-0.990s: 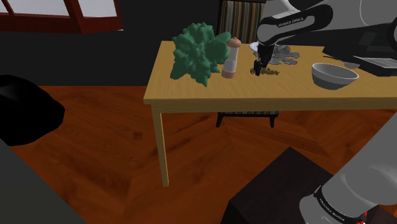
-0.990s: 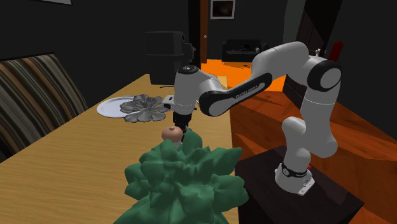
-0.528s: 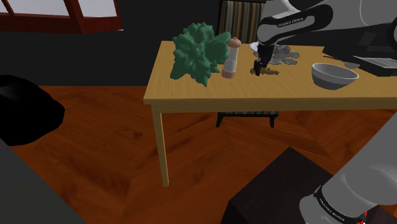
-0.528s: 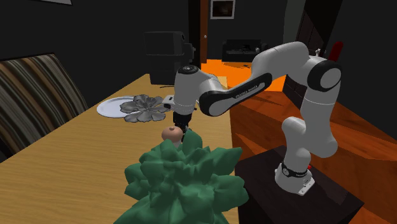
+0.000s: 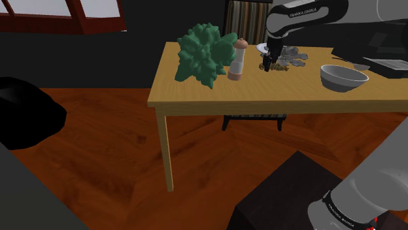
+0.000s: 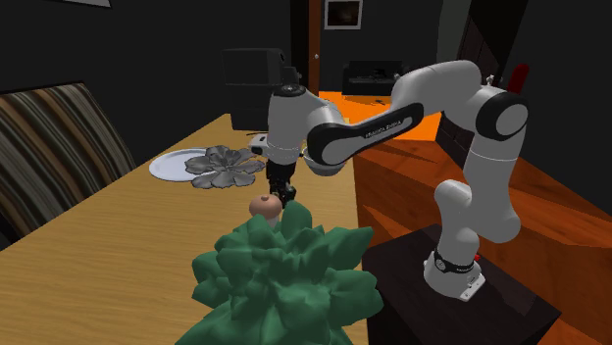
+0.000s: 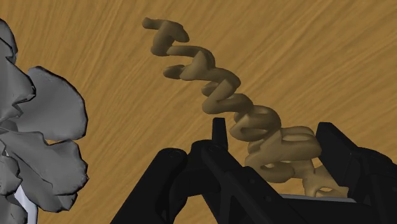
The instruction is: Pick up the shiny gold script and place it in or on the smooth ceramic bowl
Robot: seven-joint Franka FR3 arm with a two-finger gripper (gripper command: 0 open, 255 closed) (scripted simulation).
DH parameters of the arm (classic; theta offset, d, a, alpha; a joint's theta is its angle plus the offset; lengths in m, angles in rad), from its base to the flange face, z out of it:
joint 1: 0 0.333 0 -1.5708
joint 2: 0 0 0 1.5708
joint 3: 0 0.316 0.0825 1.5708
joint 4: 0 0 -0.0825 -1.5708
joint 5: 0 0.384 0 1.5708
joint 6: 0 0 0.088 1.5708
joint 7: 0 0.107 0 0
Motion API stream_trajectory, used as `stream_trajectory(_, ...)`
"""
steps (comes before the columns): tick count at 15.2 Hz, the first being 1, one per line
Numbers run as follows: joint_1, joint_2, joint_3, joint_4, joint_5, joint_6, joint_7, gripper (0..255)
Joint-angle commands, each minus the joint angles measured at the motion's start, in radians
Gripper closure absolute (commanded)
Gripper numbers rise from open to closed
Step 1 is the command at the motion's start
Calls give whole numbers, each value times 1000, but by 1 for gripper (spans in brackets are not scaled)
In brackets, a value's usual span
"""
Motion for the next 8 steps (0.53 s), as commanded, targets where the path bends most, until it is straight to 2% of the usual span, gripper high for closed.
stream_trajectory(1,0,0,0,29,3,-29,-7,255)
stream_trajectory(8,2,2,2,125,10,-120,-27,255)
